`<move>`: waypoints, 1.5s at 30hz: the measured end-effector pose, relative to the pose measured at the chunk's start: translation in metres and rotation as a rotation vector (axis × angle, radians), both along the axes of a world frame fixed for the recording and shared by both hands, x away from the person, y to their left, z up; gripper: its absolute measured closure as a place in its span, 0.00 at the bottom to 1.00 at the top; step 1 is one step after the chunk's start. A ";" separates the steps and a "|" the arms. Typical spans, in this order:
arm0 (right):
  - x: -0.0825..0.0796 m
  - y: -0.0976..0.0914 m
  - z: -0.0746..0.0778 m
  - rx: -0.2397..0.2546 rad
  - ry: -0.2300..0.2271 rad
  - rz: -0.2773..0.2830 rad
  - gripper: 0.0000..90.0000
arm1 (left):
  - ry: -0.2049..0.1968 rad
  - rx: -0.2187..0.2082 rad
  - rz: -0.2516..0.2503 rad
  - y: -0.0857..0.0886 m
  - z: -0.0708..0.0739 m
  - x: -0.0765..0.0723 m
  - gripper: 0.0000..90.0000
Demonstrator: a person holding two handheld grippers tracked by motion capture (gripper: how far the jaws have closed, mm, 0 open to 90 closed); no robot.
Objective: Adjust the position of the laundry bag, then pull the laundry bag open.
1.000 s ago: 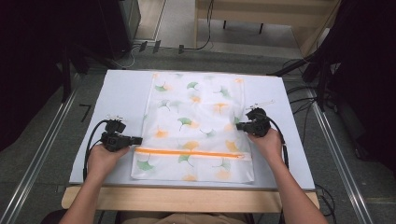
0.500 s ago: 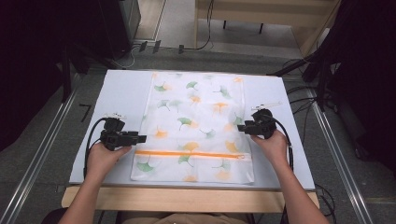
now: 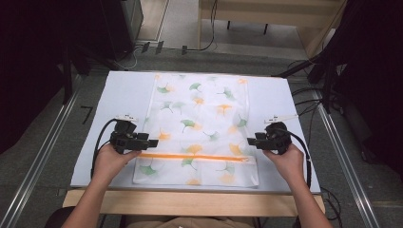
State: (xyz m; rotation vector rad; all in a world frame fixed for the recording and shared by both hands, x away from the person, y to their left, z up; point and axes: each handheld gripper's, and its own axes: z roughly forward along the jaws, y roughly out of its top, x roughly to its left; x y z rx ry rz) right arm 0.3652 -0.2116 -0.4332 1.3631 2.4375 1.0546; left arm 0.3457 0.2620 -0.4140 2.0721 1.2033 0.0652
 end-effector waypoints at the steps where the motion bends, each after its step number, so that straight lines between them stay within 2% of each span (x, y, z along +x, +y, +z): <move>1: -0.002 0.000 0.000 0.000 0.000 0.003 0.61 | -0.002 0.000 -0.008 -0.001 0.000 0.001 0.46; 6: -0.015 -0.003 -0.002 -0.008 0.014 0.007 0.62 | -0.002 0.003 -0.030 -0.007 0.000 0.003 0.47; 22: -0.029 -0.007 -0.005 -0.016 0.036 0.013 0.63 | 0.007 0.015 -0.098 -0.030 -0.004 0.011 0.43; 28: -0.032 -0.010 -0.007 -0.023 0.044 0.012 0.63 | -0.002 0.011 -0.118 -0.037 -0.002 0.014 0.44; 30: -0.034 -0.012 -0.009 -0.025 0.048 0.009 0.64 | -0.023 0.008 -0.132 -0.041 -0.001 0.014 0.44; 34: -0.036 -0.012 -0.011 -0.030 0.059 0.015 0.64 | -0.027 0.007 -0.148 -0.047 -0.001 0.016 0.44; 37: -0.038 -0.012 -0.015 -0.038 0.069 0.025 0.64 | -0.012 0.006 -0.139 -0.050 -0.002 0.018 0.44; 39: -0.040 -0.009 -0.019 -0.043 0.083 0.029 0.63 | -0.014 0.001 -0.133 -0.052 -0.002 0.019 0.44; 45: -0.043 -0.006 -0.024 -0.060 0.084 0.051 0.59 | -0.017 0.007 -0.149 -0.058 -0.002 0.021 0.44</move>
